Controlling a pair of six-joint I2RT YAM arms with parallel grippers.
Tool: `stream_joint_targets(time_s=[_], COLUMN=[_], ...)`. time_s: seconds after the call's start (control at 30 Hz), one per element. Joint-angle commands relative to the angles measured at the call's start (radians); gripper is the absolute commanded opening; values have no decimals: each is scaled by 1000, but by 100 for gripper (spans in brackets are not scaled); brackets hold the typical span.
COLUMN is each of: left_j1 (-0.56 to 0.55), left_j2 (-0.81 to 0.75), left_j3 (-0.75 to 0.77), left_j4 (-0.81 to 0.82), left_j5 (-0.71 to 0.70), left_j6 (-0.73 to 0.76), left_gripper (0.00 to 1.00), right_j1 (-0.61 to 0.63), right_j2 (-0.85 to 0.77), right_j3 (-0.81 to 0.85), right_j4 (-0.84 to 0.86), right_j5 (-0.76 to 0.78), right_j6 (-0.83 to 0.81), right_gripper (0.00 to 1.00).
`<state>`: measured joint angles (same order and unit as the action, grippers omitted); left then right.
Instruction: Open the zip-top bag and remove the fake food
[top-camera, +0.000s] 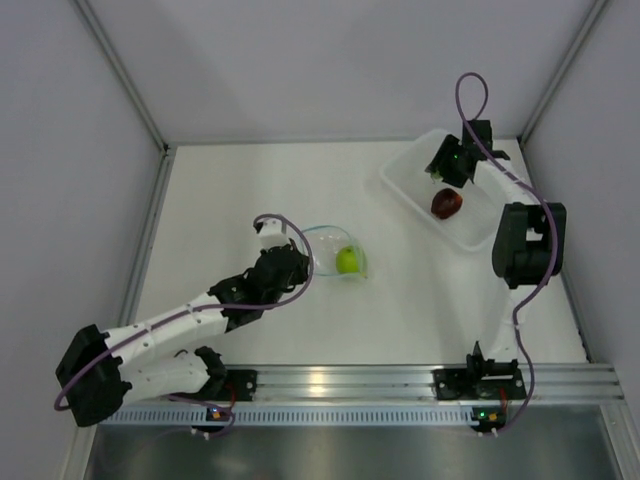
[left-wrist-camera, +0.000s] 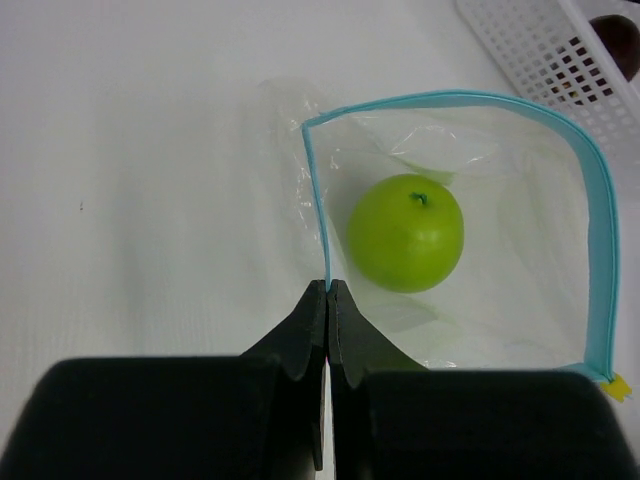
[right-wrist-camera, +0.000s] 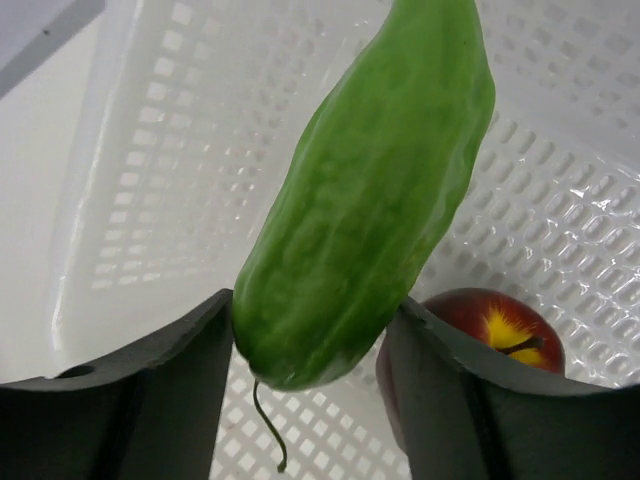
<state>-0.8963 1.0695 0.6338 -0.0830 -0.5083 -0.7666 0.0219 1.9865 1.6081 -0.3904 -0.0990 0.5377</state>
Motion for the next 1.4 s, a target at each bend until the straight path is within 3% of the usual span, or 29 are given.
stream_joint_targets(time_s=[0.0,0.1,0.17,0.3,0.47,0.5,0.6,0.63,0.67,0.73,0.87,0.93,1.03,1.17,1.37], left_j1=[10,22,31,48,63,66,68,69,69,71,73,73,73,73,73], left_j2=[-31,-29,-29,-34,6,20,73,89,122,156,268,302,348,342,279], left_j3=[58,75,96,147,254,297,374,391,411,455,498,510,523,538,535], left_j4=[-9,-33,-47,-104,-204,-221,-279,-287,-297,-313,-310,-310,-307,-307,-301], left_j5=[69,77,82,79,106,111,123,138,160,177,192,203,250,280,324], left_j6=[39,44,55,79,177,196,236,249,254,259,245,216,175,147,102], left_gripper=[0,0,0,0,0,0,0,0,0,0,0,0,0,0,0], right_j1=[-2,1,0,1,70,84,75,61,62,117,295,402,550,602,631], right_j2=[63,54,38,-14,-317,-369,-538,-566,-604,-653,-869,-945,-1045,-988,-914], right_j3=[145,156,164,208,44,-53,-313,-364,-423,-470,-598,-629,-677,-671,-718], right_j4=[-68,-64,-65,-130,-74,-17,208,267,284,286,249,210,179,157,245], right_j5=[42,35,24,31,131,113,-254,-441,-506,-551,-417,-256,-29,7,-41], right_j6=[-2,1,-8,-35,-126,-124,-7,61,83,87,71,62,25,-42,-91], right_gripper=[63,81,99,99,100,99,99,99,99,95,85,81,64,49,44])
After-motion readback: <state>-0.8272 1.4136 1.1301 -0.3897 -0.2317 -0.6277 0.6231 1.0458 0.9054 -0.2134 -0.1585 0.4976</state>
